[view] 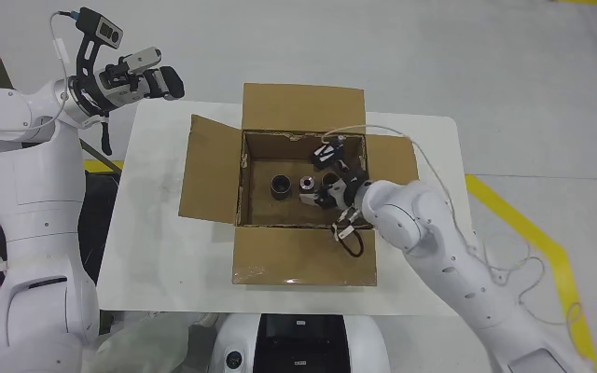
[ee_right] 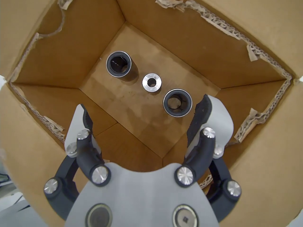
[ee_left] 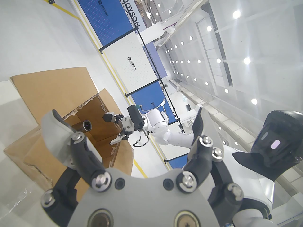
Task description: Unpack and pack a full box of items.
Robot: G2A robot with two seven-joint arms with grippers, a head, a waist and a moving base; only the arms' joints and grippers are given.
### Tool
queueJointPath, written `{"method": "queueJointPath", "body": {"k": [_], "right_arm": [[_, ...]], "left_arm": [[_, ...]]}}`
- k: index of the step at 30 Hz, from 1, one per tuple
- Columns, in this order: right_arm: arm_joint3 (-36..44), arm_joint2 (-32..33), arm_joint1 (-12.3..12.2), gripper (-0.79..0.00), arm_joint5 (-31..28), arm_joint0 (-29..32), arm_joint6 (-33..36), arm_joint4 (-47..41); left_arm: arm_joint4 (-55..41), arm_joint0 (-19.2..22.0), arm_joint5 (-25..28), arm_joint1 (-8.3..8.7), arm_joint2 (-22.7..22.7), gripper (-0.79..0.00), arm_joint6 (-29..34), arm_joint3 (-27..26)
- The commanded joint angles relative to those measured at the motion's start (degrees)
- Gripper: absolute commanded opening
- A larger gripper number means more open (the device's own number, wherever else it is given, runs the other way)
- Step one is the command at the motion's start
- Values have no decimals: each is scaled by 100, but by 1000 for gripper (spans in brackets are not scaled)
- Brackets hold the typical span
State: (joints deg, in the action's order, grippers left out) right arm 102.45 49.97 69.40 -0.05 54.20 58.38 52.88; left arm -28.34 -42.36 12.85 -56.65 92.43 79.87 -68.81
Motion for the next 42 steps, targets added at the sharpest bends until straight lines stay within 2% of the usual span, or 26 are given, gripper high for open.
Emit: {"method": "queueJointPath", "body": {"k": [1, 11, 25, 27, 33, 42], "right_arm": [[-147, -60, 21, 0, -218, -147, 116, -43], [-877, -507, 169, 0, -760, -721, 245, 259], [-1602, -754, 342, 0, -760, -1096, 492, 465], [-1702, -766, 364, -22, -771, -1135, 505, 448], [-1942, -832, 426, -151, -826, -1253, 580, 498], [-2307, -973, 543, -206, -898, -1441, 704, 533]], "left_arm": [[0, 0, 0, 0, 0, 0, 0, 0], [0, 0, 0, 0, 0, 0, 0, 0], [0, 0, 0, 0, 0, 0, 0, 0], [0, 0, 0, 0, 0, 0, 0, 0], [0, 0, 0, 0, 0, 0, 0, 0], [0, 0, 0, 0, 0, 0, 0, 0]]}}
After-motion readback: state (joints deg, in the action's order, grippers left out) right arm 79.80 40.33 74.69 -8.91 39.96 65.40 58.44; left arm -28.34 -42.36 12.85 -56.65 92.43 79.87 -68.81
